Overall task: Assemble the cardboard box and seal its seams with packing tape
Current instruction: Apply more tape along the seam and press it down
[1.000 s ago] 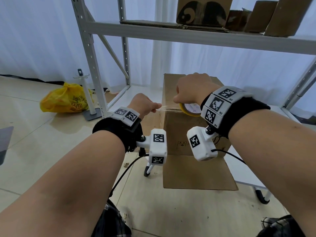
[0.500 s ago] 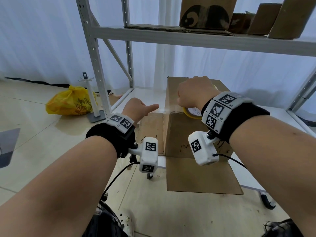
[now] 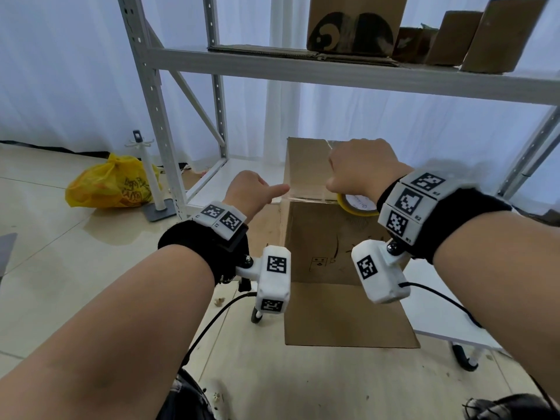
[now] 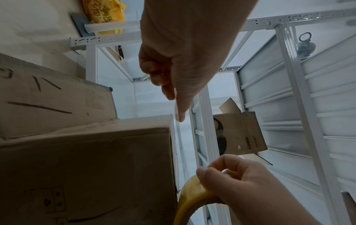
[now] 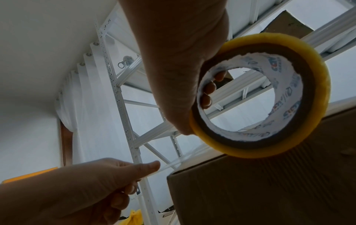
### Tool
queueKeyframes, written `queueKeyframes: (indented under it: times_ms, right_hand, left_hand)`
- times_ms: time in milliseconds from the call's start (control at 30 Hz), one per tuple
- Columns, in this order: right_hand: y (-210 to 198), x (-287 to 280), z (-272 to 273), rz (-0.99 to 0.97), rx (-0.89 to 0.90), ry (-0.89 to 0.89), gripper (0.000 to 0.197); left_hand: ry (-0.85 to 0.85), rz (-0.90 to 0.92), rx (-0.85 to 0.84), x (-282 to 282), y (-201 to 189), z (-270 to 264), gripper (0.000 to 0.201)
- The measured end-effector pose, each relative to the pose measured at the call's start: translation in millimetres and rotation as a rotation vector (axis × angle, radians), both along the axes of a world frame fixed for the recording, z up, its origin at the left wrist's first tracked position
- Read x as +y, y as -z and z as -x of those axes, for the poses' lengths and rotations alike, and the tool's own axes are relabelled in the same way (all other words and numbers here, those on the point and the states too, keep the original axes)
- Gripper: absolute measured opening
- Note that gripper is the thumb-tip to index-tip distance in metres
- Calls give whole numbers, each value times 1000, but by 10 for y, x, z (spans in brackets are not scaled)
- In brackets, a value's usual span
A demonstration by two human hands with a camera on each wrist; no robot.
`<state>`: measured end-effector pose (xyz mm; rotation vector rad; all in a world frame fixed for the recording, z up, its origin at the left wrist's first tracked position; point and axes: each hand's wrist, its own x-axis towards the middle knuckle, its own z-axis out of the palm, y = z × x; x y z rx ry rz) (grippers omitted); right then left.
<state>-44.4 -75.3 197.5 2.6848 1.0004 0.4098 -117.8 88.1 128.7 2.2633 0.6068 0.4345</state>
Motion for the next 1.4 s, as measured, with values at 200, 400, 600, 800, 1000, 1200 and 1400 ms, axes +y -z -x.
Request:
queueKeyframes:
  times_ms: [200,400,600,800,1000,1200,1400]
  right_hand:
    - [11,92,65,42,-16,11,8]
    - [24,154,123,87,-39,37,17]
    - [27,193,155,106,-42,39,16]
    - [37,289,143,164,-31,69,10]
    - [89,439,140,280,-50,88,10]
    - [61,392,98,255,-53,78,10]
    - [52,337,120,210,-39,58,13]
  left_hand:
    - [-13,33,-8,34,24,9,46]
    - [-5,26,9,42,44,22,38]
    - [-12,-8,26,37,63,33,37]
    - [-37,6,35,42,92,-14,36]
    - [-47,59,34,42,153,-40,35]
    - [-22,50,99,6,225,-64,38]
    - [0,230,165,-58,281,-35,48]
